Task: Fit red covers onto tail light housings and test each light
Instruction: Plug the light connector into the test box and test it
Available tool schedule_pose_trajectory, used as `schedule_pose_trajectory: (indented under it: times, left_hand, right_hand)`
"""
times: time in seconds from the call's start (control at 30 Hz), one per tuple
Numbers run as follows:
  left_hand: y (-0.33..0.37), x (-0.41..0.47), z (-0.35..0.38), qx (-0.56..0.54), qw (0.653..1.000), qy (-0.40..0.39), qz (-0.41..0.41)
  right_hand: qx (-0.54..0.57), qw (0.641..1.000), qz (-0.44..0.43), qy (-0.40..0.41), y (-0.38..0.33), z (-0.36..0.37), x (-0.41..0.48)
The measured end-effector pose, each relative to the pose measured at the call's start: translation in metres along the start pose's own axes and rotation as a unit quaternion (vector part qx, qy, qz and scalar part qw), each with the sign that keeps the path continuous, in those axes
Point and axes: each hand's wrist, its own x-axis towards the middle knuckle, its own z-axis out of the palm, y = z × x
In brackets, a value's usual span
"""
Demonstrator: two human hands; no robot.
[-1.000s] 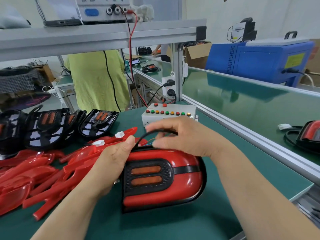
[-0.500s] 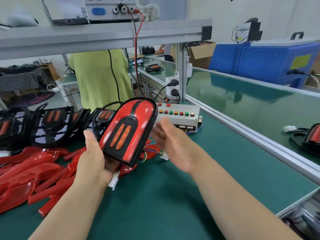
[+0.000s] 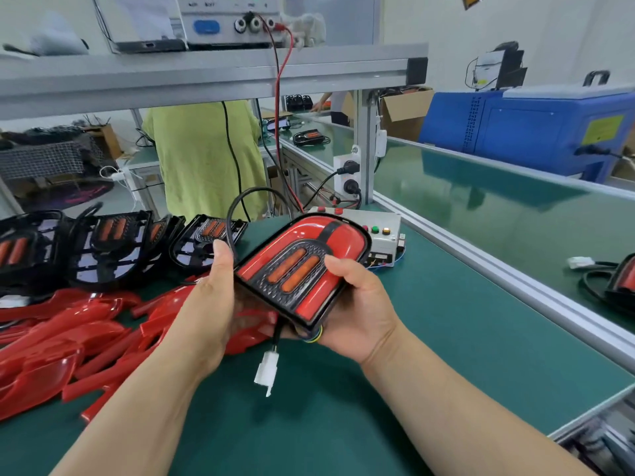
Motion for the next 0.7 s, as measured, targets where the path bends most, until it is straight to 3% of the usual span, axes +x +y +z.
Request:
schedule_pose_trajectory:
  times: [0.17, 0.33, 0.47, 0.57, 0.7]
  left_hand:
    - [-0.002, -0.006, 0.005, 0.077, 0.988, 0.113, 0.068]
    - [-0.012, -0.021, 0.021, 0.085, 0.992, -0.009, 0.088]
    - [0.006, -0.012, 0.034, -0.094, 0.993, -0.016, 0.066]
    - [0.02, -0.008, 0.038, -0.12, 0.989, -0.004, 0.082]
    - [0.025, -0.009, 0.056, -0.098, 0.988, -0.03, 0.118]
  right_hand:
    - [0.075, 0.993, -0.082, 0.025, -0.005, -0.011, 0.0]
    - [0.105, 0.978, -0.171, 0.053, -0.016, -0.013, 0.0]
    - [0.065, 0.987, -0.143, 0.029, -0.023, -0.011, -0.006]
    - [0.019, 0.992, -0.127, 0.011, -0.033, -0.013, -0.012]
    - [-0.081, 0.989, -0.069, 0.099, -0.053, -0.022, -0.024]
